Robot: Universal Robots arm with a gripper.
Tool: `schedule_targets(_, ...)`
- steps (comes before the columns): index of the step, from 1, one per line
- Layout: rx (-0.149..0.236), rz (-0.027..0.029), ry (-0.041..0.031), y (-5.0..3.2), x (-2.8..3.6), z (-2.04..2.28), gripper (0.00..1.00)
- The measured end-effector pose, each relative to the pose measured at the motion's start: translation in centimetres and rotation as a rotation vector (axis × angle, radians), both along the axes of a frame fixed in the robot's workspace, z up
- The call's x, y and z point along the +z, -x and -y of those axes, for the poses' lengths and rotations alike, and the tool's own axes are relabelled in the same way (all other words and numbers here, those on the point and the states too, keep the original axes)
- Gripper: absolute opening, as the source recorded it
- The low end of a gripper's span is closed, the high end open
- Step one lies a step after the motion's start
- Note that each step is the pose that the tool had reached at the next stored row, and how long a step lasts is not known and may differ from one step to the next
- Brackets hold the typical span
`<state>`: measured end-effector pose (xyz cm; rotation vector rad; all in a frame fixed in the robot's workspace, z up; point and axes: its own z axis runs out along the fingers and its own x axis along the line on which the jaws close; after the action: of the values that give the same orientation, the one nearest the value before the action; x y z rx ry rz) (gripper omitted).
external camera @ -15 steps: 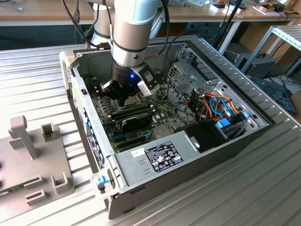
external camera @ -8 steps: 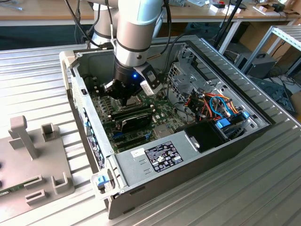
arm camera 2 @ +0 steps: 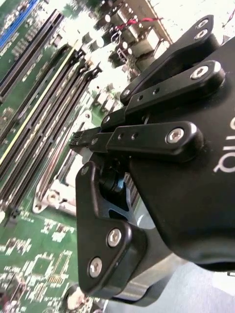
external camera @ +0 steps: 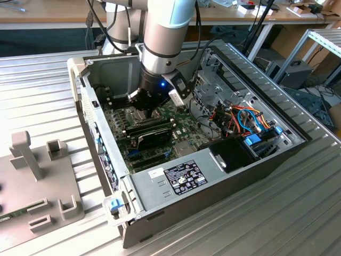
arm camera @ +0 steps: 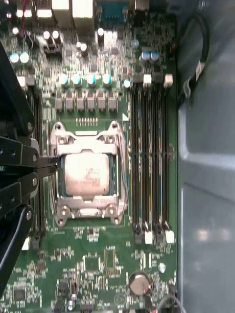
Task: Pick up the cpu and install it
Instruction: 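Install the second cpu locking lever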
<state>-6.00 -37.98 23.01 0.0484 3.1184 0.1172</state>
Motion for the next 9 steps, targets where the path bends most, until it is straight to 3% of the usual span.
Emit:
schedule_targets(4, 0.0, 0.0001, 0.0, -0.12, -0.03, -0.46, 0.11)
schedule_targets(5, 0.0, -0.0001, 0.0002, -0.12, -0.04, -1.24, 0.11)
schedule_targets(8, 0.0, 0.0, 0.0001, -0.13, -0.07, -2.1, 0.11)
schedule_targets(9, 0.0, -0.0001, 0.0001, -0.23, -0.08, -2.2, 0.11)
